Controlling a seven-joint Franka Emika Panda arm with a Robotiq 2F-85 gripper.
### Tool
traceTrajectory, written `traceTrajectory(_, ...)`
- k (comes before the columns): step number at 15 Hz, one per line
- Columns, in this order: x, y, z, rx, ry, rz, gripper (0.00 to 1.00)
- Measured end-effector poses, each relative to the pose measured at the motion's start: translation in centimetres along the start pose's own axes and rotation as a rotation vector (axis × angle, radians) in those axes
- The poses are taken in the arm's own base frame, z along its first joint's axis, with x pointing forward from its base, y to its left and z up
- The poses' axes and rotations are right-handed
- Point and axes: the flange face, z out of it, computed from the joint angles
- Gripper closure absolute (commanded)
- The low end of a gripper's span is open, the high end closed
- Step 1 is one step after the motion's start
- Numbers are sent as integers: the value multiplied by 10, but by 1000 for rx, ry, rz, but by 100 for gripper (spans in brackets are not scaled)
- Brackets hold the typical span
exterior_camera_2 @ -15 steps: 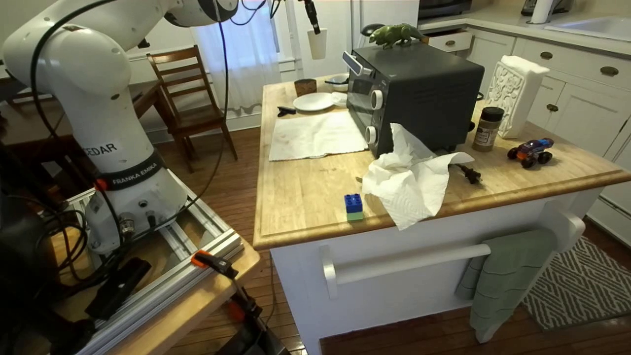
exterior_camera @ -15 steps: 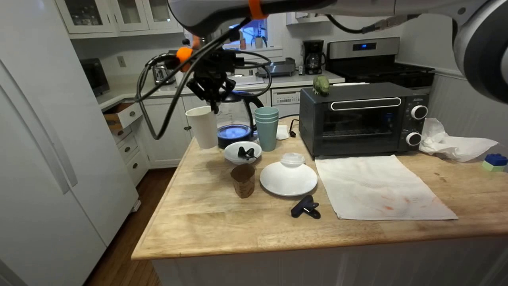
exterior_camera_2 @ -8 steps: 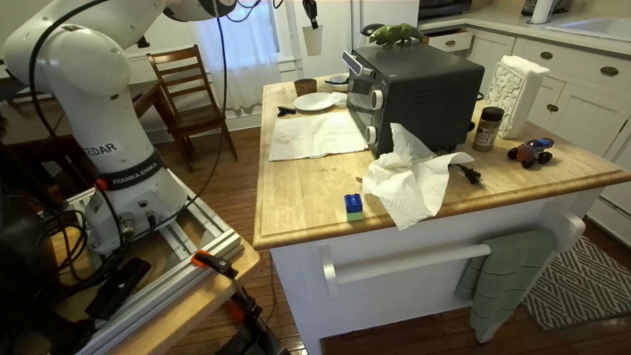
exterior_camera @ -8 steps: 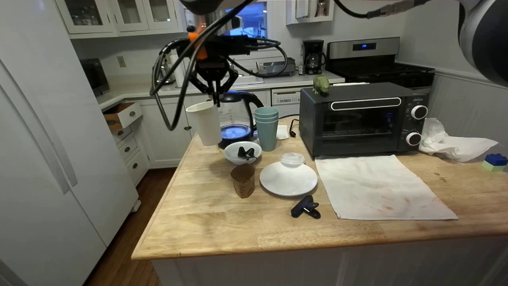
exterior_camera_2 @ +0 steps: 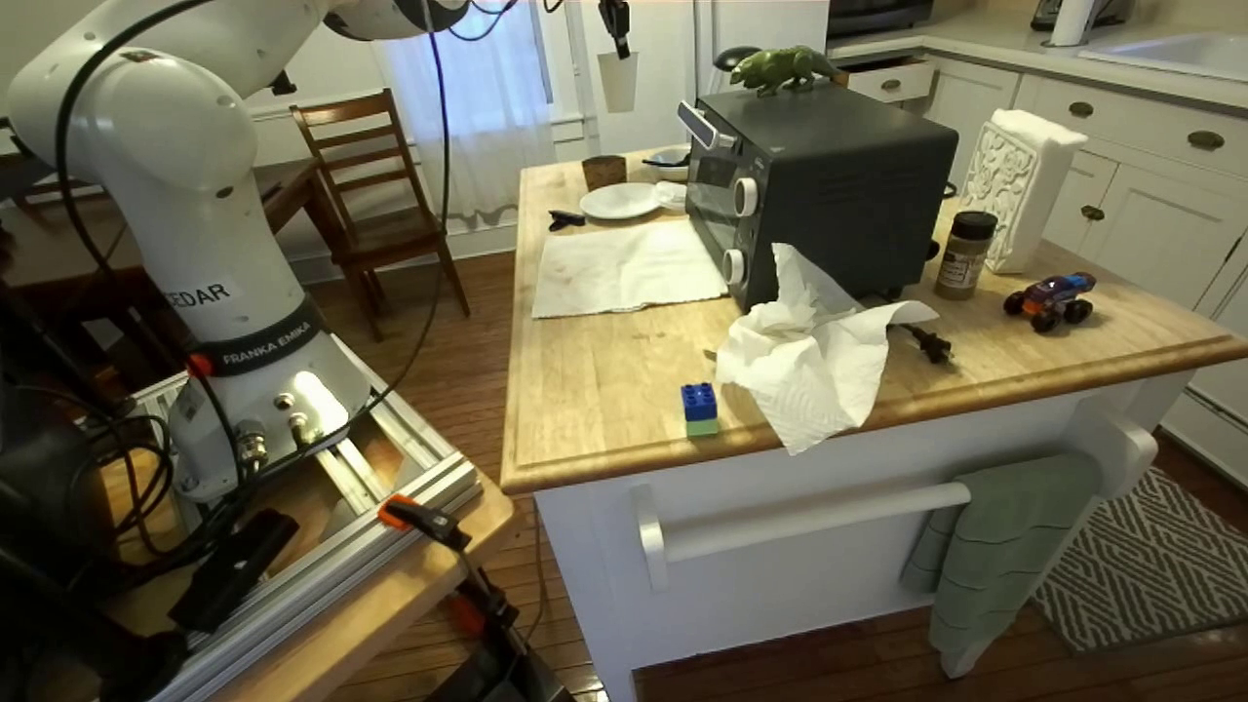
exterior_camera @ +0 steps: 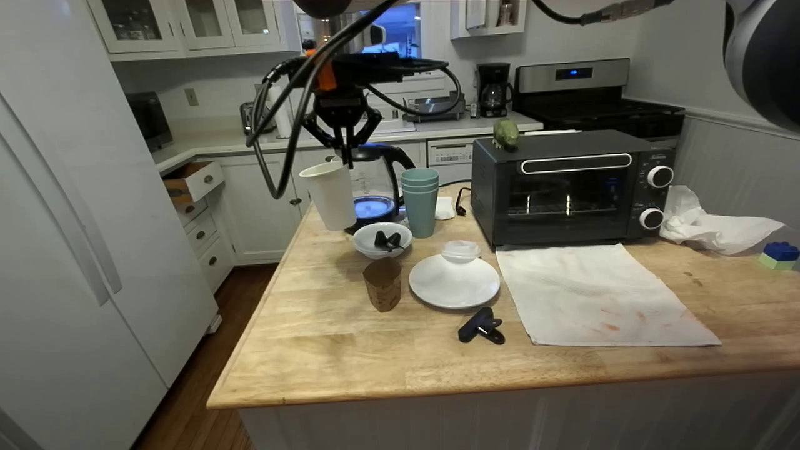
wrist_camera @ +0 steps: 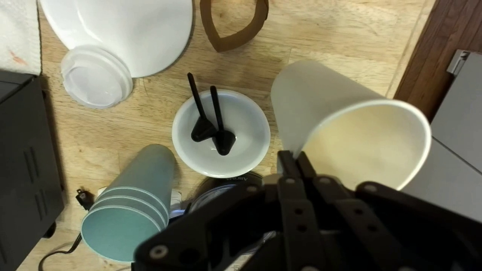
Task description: Remove the white lid from the paper cup on the left and put the white paper cup in the brown coffee sleeve
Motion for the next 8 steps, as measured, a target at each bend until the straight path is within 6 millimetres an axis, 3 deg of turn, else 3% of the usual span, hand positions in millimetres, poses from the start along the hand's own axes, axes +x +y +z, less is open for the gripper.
traceTrajectory(4, 2, 3, -1, -5, -4, -6, 99)
traceTrajectory(8, 10, 23, -15, -36, -38, -55, 99)
